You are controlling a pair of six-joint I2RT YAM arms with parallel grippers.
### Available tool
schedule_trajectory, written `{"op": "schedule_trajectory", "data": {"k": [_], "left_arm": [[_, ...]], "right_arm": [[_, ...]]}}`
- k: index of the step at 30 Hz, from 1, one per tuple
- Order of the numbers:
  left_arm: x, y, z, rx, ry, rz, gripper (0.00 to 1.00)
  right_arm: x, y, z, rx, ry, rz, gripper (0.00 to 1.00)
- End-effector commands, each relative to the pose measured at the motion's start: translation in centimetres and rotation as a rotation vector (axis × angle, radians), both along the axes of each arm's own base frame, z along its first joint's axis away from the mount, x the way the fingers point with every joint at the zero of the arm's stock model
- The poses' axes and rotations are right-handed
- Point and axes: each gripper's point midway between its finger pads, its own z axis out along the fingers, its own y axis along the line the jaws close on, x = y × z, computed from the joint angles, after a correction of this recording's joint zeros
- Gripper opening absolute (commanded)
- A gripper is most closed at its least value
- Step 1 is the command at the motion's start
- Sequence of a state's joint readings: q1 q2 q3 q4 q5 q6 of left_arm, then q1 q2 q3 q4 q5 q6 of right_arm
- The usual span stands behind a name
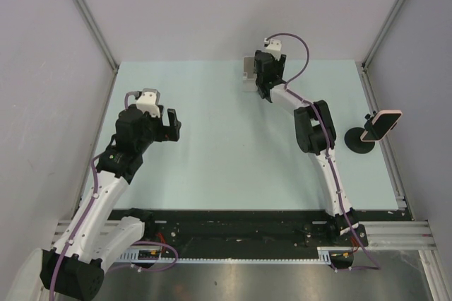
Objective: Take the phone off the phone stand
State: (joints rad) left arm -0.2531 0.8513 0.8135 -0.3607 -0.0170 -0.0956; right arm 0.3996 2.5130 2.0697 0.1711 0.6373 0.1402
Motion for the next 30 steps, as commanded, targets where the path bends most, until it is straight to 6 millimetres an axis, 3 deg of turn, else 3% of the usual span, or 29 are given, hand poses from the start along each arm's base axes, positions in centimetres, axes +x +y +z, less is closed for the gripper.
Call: {"op": "schedule_trajectory", "data": {"k": [1, 6, 9, 13, 19, 24, 30], "left_arm": [[0.3, 0.0, 0.5, 0.022, -0.032, -0.010, 1.00], [0.3, 0.0, 0.4, 0.023, -0.032, -0.009, 1.00], [0.3, 0.0, 0.4, 0.022, -0.029, -0.010, 1.00], [0.3, 0.0, 0.3, 0.024, -0.028, -0.010, 1.00], [0.3, 0.0, 0.3, 0.024, -0.027, -0.010, 1.00], [0.3, 0.0, 0.1, 0.027, -0.024, -0.010, 1.00], [0.3, 0.0, 0.1, 0.026, -0.022, -0.010, 1.00]], "right_arm": [[-0.3, -0.5, 4.6, 0.005, -0.093, -0.045, 0.24], [-0.1, -0.7, 3.9, -0.004, -0.088, -0.051, 0.26], [-0.3, -0.6, 3.9, 0.000, -0.088, -0.051, 0.41], [-0.8, -0.2, 5.5, 0.009, -0.118, -0.033, 0.51], [-1.1, -0.2, 6.2, -0.011, -0.129, -0.026, 0.53], [-1.0, -0.1, 6.1, -0.009, -0.123, -0.013, 0.70], [-1.6, 0.0, 7.9, 0.009, -0.144, -0.002, 0.79]]}}
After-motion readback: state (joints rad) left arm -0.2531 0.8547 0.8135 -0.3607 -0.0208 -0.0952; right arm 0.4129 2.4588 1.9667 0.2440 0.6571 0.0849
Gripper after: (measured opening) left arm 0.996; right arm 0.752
